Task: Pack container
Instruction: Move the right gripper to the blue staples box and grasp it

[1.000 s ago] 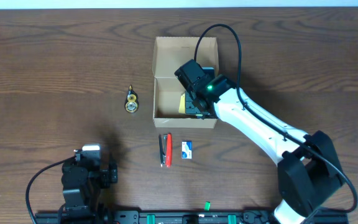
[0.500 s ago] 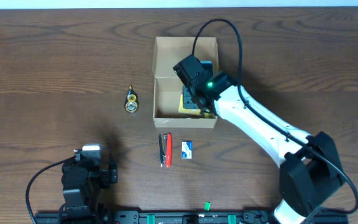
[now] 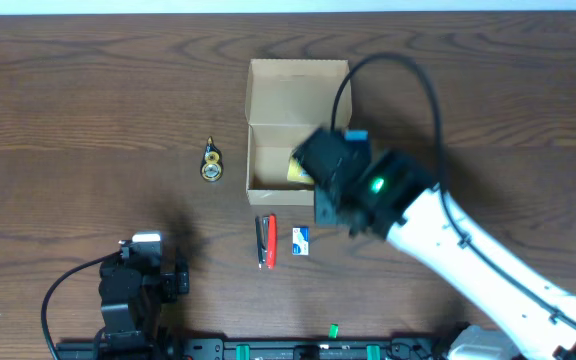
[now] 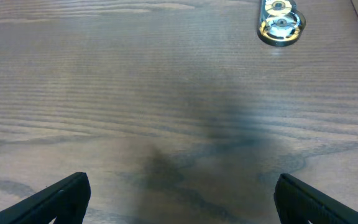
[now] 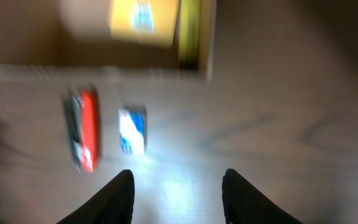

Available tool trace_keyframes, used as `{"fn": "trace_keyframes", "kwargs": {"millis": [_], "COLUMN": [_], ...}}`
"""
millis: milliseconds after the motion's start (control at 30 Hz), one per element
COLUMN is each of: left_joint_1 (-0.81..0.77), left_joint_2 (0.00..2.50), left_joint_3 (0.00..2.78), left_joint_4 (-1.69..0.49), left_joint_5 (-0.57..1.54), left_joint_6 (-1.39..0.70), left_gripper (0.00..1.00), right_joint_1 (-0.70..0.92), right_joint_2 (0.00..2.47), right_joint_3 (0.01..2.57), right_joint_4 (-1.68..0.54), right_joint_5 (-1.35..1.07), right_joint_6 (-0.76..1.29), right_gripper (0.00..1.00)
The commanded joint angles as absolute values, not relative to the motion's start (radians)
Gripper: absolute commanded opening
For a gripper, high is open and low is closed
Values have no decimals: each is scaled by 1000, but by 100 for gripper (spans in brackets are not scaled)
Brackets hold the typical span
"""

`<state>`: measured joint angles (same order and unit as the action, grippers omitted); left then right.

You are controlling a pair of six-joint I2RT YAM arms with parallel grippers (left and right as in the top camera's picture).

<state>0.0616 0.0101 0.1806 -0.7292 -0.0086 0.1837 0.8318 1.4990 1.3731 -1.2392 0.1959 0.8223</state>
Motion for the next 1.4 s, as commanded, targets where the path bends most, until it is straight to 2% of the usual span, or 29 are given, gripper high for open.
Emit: {"fn": "trace_keyframes", "kwargs": {"millis": [0, 67, 100, 133, 233, 567, 833, 1367], "left_joint_1": [58, 58, 58, 58, 58, 58, 58, 58], "left_joint_2": [4, 4, 4, 4, 4, 4, 4, 4], "left_joint_3": [163, 163, 163, 163, 163, 163, 163, 163], "left_joint_4": [-740, -740, -740, -740, -740, -740, -740, -740], "left_joint_5": [-26, -26, -26, -26, -26, -26, -26, -26], "left_joint_6": [176, 176, 176, 176, 176, 176, 176, 176], "left_gripper": [95, 95, 95, 96, 95, 95, 96, 95], "right_joint_1": [927, 989, 1017, 1046, 1090, 1100, 1099, 1071], "right_joint_2": [1458, 1455, 1456, 1457, 1460, 1480, 1632, 1787], "right_joint_3": [1238, 1171, 1143, 1113, 1067, 1037, 1037, 1037], "right_joint_4": [-1198, -1133, -1092, -1036, -942, -922, -841, -761], "right_joint_5": [198, 198, 198, 198, 200, 316, 307, 299], "right_joint_6": [1002, 1056, 1083, 1110, 1190, 1543, 1548, 1548], "right_gripper": [50, 67, 82, 88, 88, 91, 93, 88]}}
